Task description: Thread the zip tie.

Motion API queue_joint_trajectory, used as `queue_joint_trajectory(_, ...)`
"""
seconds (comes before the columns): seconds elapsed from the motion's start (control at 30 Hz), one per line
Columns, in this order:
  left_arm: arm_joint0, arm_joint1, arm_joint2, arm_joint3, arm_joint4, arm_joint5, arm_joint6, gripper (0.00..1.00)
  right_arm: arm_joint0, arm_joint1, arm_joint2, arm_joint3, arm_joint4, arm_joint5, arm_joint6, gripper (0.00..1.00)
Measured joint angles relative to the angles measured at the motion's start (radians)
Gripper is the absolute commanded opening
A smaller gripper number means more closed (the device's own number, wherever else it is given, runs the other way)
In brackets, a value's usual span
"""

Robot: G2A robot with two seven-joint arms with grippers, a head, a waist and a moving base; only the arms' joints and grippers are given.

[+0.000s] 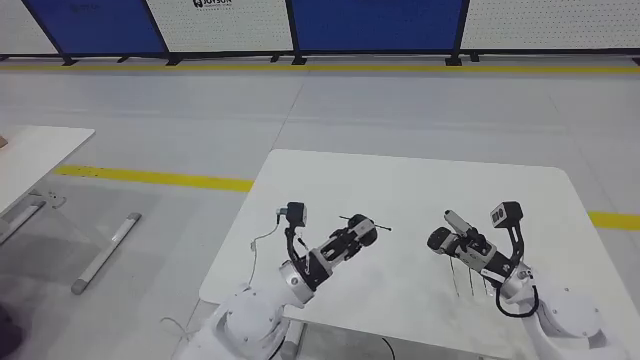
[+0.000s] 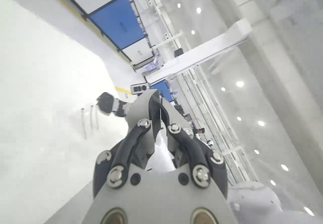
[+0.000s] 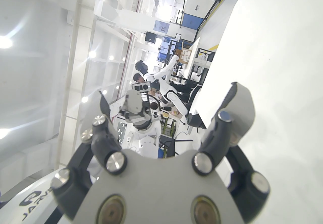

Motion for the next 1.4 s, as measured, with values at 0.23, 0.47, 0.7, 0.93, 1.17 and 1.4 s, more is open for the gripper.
queue_joint_trajectory(0.23, -0.039, -0.005, 0.054, 0.15, 0.035, 0.016, 0.017, 0.0, 0.0, 0.0, 0.0, 0.0, 0.0, 0.0, 0.0, 1.0)
queue_joint_trajectory(0.47, -0.08, -0.018, 0.116, 0.274, 0.048, -0.02, 0.077, 0.0, 0.0, 0.0, 0.0, 0.0, 0.0, 0.0, 0.0, 1.0)
queue_joint_trajectory(0.7, -0.086, -0.02, 0.133, 0.281, 0.054, -0.039, 0.087, 0.0, 0.0, 0.0, 0.0, 0.0, 0.0, 0.0, 0.0, 1.0)
queue_joint_trajectory(0.93, -0.086, -0.02, 0.133, 0.281, 0.054, -0.038, 0.087, 0.0, 0.0, 0.0, 0.0, 0.0, 0.0, 0.0, 0.0, 1.0)
queue_joint_trajectory(1.17, -0.098, -0.018, 0.146, 0.279, 0.085, -0.044, 0.056, 0.0, 0.0, 0.0, 0.0, 0.0, 0.0, 0.0, 0.0, 1.0)
queue_joint_trajectory(1.4, -0.093, -0.013, 0.141, 0.268, 0.043, -0.06, -0.012, 0.0, 0.0, 0.0, 0.0, 0.0, 0.0, 0.0, 0.0, 1.0)
